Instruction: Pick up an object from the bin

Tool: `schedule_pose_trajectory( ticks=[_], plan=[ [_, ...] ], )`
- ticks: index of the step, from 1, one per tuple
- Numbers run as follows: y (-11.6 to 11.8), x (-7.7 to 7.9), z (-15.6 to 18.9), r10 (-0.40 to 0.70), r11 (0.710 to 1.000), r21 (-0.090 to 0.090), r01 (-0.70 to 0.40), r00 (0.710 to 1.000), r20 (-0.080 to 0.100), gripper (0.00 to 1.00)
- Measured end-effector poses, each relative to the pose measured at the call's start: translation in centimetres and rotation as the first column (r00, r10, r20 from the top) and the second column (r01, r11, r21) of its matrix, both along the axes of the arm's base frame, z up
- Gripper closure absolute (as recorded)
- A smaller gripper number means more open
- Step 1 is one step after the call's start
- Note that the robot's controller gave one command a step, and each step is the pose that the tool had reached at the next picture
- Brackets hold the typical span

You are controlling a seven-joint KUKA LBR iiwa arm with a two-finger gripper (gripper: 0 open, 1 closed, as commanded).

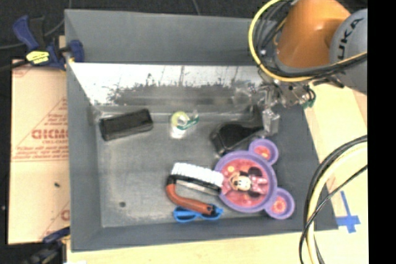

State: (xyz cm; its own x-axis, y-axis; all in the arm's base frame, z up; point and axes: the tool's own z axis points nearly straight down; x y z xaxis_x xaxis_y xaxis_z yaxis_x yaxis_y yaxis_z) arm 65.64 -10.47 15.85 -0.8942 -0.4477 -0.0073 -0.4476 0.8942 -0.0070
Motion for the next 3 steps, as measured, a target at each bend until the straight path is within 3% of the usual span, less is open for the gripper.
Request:
schedule_pose_trajectory(
  ticks=[1, 2, 3],
  plan=[
    [0.63, -0.21, -8.55, -0.03, 1.0, 0.004, 0.03, 1.0, 0.008, 0.0],
    [1.2, -0.1, -8.35, 0.22, 0.976, -0.006, -0.22, 0.976, 0.007, 1.0],
    [1.2, -0.1, -8.35, 0.22, 0.976, -0.006, -0.22, 0.976, 0.007, 1.0]
  ],
)
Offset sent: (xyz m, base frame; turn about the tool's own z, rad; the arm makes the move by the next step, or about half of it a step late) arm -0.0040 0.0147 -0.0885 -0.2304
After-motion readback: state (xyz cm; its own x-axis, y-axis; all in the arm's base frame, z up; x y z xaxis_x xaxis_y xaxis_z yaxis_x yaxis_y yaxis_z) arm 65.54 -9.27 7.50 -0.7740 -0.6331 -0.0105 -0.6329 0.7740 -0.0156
